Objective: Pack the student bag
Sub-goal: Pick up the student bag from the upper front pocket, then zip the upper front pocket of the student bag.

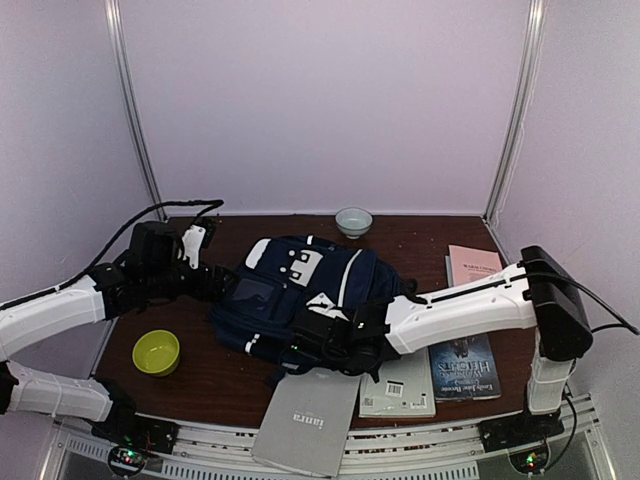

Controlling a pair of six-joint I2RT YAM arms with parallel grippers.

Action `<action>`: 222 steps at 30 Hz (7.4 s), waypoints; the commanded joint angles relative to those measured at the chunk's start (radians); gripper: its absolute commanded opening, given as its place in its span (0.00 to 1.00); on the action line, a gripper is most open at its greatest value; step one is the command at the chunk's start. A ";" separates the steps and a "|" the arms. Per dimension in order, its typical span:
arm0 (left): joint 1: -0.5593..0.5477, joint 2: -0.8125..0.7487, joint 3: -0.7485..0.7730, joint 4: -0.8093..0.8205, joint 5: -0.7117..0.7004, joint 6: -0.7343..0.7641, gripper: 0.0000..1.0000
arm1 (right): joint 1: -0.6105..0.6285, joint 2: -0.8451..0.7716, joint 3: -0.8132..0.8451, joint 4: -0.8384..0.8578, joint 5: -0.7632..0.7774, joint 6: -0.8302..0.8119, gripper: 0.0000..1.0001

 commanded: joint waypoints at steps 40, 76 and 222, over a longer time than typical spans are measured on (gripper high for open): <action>-0.057 0.006 0.052 0.033 0.021 0.122 0.69 | -0.128 -0.135 -0.226 0.300 -0.511 -0.094 0.00; -0.229 0.541 0.341 -0.083 0.238 1.240 0.72 | -0.299 -0.245 -0.130 0.445 -0.981 0.049 0.00; -0.371 0.147 0.062 0.092 0.101 0.844 0.54 | -0.176 -0.217 -0.162 0.501 -1.099 0.057 0.00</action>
